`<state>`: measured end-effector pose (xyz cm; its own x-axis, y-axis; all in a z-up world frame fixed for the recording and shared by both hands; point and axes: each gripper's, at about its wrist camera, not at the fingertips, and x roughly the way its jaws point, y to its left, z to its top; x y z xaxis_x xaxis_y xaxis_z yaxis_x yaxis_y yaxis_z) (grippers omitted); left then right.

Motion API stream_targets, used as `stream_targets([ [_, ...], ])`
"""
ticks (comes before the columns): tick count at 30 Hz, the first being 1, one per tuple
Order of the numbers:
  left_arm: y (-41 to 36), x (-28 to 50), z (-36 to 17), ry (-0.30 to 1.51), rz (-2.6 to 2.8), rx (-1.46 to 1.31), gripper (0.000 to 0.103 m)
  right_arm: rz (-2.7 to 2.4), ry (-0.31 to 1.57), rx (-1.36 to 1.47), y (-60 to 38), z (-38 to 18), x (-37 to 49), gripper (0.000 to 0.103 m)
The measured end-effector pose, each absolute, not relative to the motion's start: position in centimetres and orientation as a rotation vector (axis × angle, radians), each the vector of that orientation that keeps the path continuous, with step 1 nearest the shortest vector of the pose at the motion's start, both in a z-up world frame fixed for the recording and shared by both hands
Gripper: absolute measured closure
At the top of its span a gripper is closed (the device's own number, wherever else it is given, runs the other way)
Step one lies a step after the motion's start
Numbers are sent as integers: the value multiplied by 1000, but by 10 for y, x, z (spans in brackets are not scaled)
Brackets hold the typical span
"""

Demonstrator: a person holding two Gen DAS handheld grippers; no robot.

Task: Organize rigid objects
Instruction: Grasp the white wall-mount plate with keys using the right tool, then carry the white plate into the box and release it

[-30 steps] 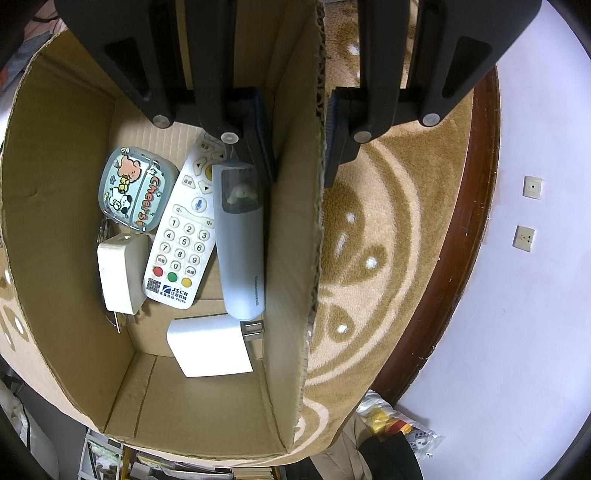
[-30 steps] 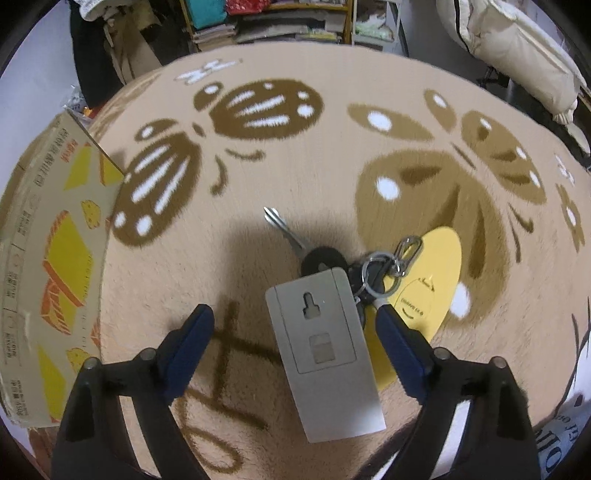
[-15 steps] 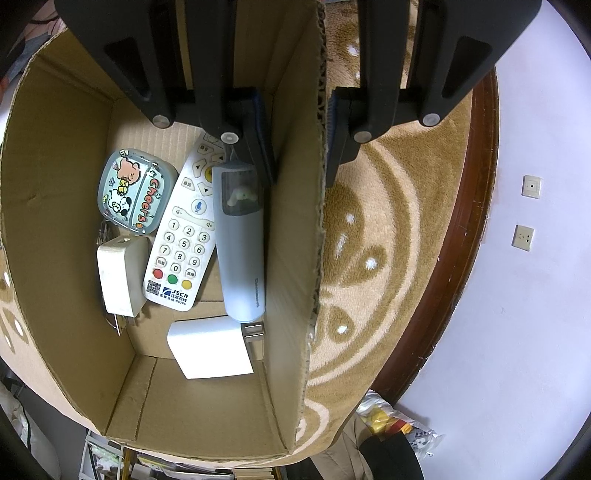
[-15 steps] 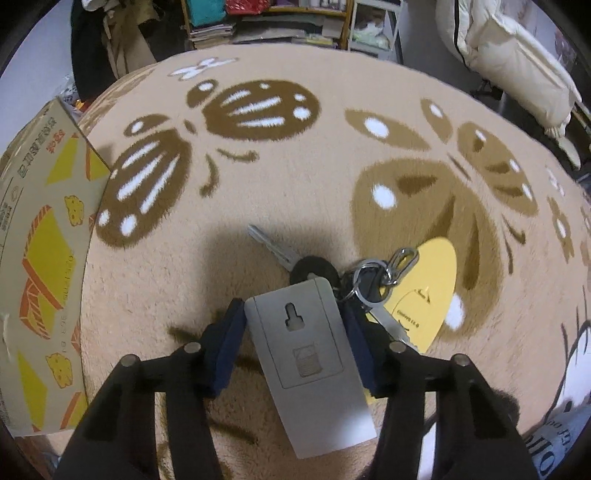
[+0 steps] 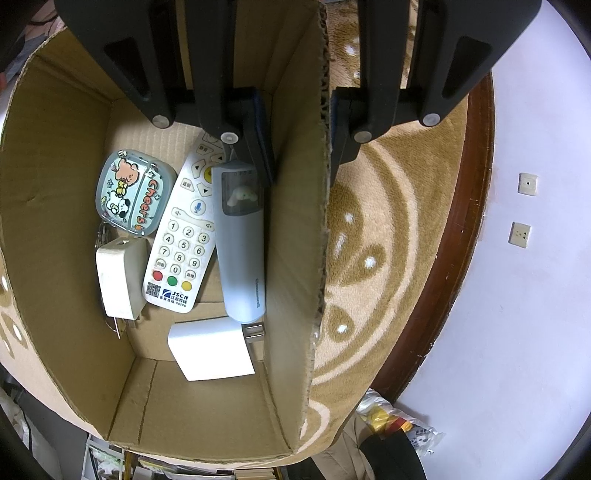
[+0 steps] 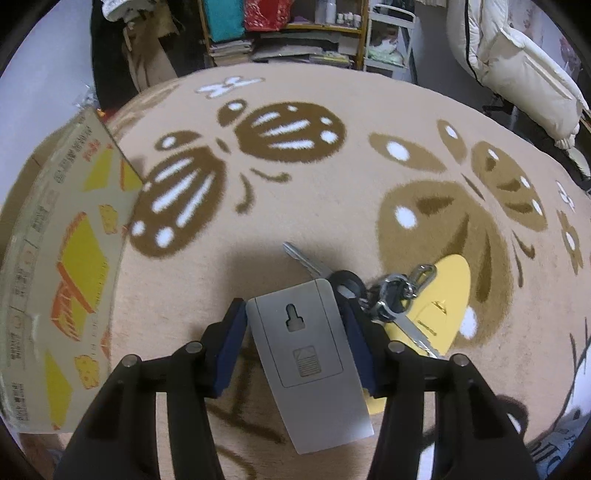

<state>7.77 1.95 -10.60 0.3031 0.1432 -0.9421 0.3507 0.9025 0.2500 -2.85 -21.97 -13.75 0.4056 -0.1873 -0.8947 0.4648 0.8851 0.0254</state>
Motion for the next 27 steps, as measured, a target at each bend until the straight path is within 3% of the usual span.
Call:
stream_targets([
  [27,17,78,-108,1266,-142,468,78,-241,870,237,-176,-82,-13,52],
])
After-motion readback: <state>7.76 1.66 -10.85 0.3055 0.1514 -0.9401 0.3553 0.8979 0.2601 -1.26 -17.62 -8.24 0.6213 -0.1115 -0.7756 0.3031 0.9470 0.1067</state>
